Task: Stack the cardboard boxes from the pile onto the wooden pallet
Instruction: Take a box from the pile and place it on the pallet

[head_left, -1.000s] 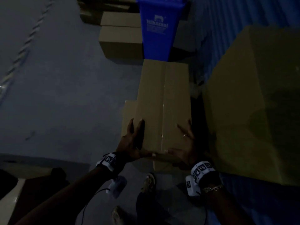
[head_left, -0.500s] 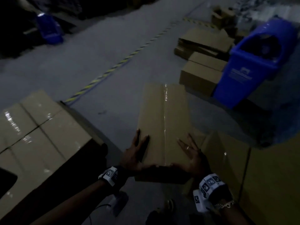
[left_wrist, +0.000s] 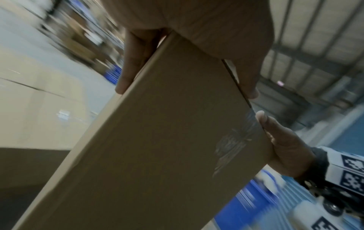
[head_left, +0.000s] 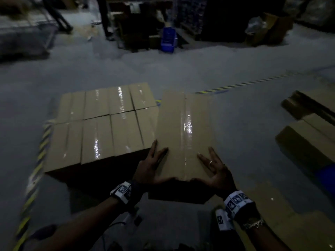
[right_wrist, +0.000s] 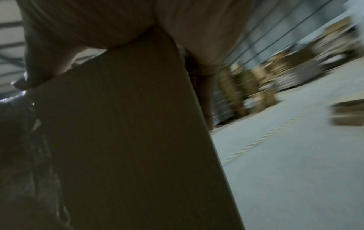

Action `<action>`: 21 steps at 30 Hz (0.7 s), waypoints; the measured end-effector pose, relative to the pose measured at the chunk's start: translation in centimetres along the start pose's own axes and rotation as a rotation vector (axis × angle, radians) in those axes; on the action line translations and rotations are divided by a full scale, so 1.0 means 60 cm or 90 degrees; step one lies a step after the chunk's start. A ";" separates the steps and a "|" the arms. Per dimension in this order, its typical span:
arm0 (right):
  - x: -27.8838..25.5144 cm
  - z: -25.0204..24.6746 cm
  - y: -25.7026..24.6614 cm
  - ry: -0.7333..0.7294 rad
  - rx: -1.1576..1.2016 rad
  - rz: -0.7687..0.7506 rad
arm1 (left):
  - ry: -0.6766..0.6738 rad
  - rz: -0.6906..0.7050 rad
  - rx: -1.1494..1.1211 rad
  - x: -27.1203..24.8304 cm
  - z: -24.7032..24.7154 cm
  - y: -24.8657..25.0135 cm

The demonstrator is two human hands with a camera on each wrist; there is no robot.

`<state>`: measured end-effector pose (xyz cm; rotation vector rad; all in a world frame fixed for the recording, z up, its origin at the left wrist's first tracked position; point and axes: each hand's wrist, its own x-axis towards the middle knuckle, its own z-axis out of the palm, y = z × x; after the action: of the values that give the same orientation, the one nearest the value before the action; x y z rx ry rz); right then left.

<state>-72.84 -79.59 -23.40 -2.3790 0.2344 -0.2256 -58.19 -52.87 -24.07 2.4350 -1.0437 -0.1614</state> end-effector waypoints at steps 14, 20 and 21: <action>0.270 0.270 -0.255 -0.253 0.112 -0.203 | 0.201 -0.283 -0.079 -0.180 -0.160 -0.277; 0.424 0.390 -0.314 -0.321 0.130 -0.231 | 0.244 -0.370 -0.040 -0.153 -0.211 -0.397; 0.451 0.411 -0.322 -0.327 0.128 -0.234 | 0.241 -0.386 -0.033 -0.146 -0.219 -0.421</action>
<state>-39.00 -55.82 -25.39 -2.1764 -0.4482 0.1889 -44.07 -26.65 -25.24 2.5252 -0.1247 0.0746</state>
